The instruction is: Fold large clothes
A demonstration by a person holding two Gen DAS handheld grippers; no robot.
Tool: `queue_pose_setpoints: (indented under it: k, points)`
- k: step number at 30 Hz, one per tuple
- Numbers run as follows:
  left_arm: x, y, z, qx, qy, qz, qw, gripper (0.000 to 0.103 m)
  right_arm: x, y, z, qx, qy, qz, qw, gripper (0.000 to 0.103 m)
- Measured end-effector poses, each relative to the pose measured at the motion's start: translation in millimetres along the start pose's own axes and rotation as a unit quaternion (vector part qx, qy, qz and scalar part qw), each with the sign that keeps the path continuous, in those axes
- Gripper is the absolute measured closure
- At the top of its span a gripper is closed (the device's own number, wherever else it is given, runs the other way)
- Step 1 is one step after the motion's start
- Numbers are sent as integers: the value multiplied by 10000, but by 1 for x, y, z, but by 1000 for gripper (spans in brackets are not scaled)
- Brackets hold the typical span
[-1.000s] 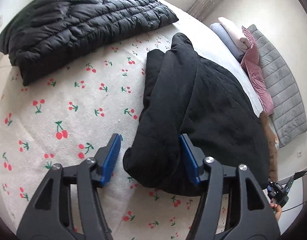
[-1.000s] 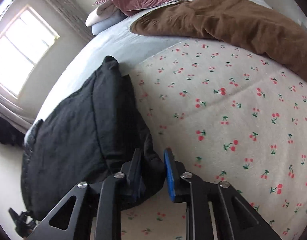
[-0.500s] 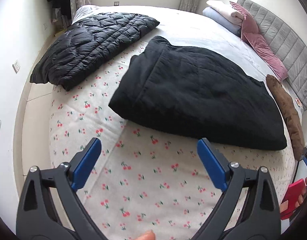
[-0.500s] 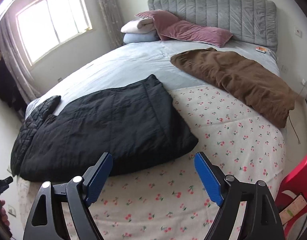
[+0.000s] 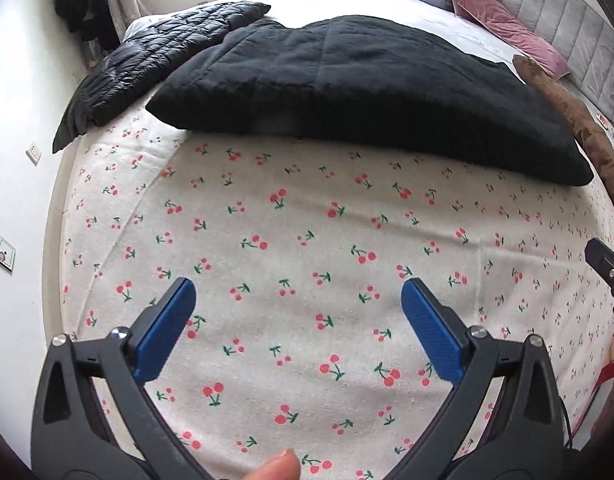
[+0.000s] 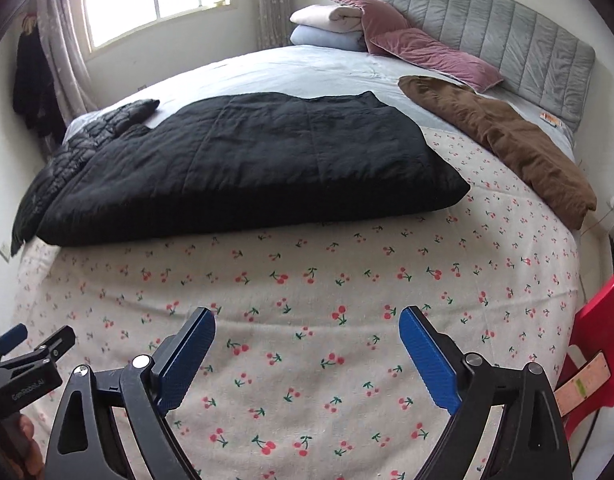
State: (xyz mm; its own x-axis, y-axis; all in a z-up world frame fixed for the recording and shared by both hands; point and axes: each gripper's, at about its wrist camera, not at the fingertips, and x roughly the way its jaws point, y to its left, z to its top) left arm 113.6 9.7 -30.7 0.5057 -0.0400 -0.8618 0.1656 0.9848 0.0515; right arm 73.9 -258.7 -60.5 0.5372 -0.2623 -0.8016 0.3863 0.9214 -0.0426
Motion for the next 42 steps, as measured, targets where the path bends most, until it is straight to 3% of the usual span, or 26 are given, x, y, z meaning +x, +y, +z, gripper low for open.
queue_pose_setpoints:
  k: [16, 42]
  points:
    - [-13, -12, -5, 109, -412, -143, 9990, 1, 8, 17, -16, -96, 2, -46, 9999, 9]
    - [-8, -19, -7, 210, -286, -246, 9991, 1, 14, 22, -17, -106, 54, -11, 9999, 9]
